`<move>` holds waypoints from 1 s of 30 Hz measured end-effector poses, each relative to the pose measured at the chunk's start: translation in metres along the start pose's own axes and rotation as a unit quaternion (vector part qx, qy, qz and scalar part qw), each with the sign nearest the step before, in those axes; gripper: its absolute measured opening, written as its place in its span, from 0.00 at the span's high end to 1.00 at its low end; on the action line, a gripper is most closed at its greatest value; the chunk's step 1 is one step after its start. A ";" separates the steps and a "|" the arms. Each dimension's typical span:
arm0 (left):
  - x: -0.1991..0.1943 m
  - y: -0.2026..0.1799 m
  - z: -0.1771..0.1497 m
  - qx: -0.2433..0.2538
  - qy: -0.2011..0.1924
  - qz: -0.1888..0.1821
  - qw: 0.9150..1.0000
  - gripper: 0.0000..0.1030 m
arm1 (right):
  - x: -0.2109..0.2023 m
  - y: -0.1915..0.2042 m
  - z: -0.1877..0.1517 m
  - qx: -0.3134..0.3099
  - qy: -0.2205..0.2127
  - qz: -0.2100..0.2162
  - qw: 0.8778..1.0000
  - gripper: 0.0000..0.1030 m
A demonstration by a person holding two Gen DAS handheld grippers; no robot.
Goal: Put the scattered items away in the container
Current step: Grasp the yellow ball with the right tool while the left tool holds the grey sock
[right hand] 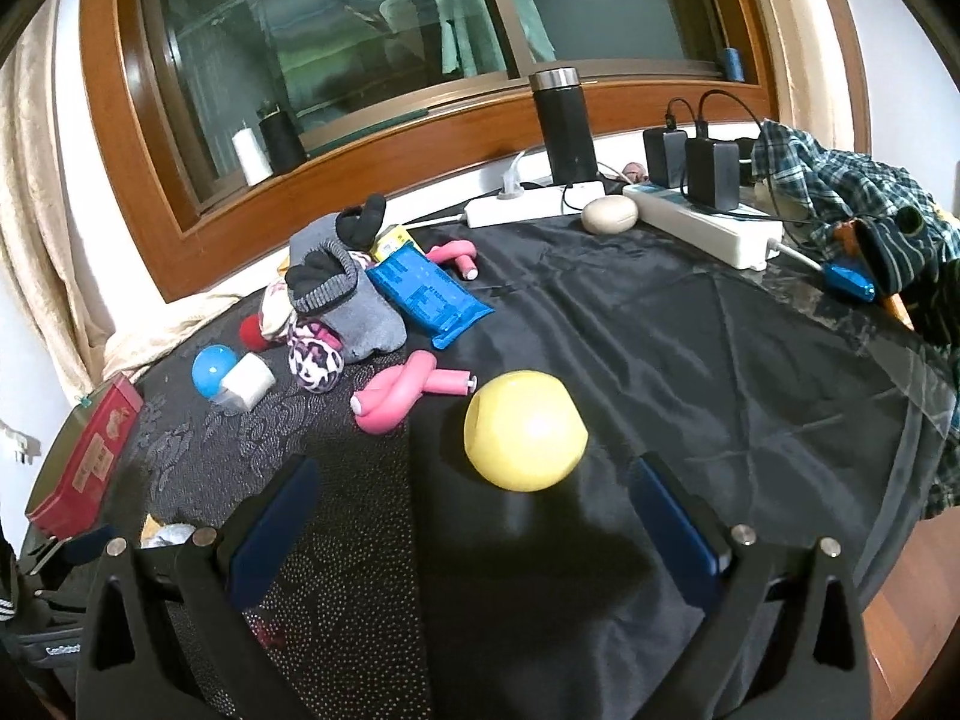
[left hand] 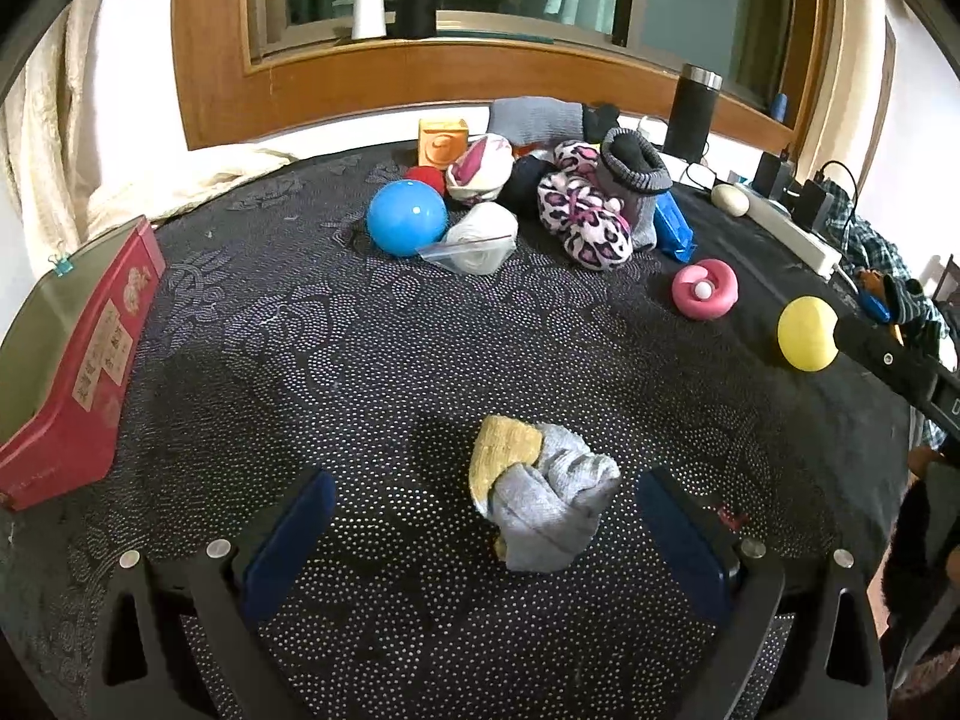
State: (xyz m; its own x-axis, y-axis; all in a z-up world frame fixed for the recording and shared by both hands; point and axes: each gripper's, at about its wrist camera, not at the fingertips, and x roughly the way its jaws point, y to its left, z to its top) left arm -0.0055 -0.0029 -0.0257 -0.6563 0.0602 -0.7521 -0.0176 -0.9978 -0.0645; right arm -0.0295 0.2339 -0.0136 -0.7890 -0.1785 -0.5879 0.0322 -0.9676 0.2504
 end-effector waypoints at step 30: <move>0.012 0.005 0.006 -0.014 0.021 -0.058 0.998 0.58 | 0.020 -0.013 0.022 0.012 -0.006 -0.006 1.000 0.00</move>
State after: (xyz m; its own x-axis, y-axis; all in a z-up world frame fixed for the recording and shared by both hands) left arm -0.0177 -0.0075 -0.0315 -0.6184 0.1767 -0.7657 -0.0701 -0.9829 -0.1702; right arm -0.0597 0.2465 -0.0117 -0.7963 -0.1637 -0.5823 0.0070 -0.9651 0.2617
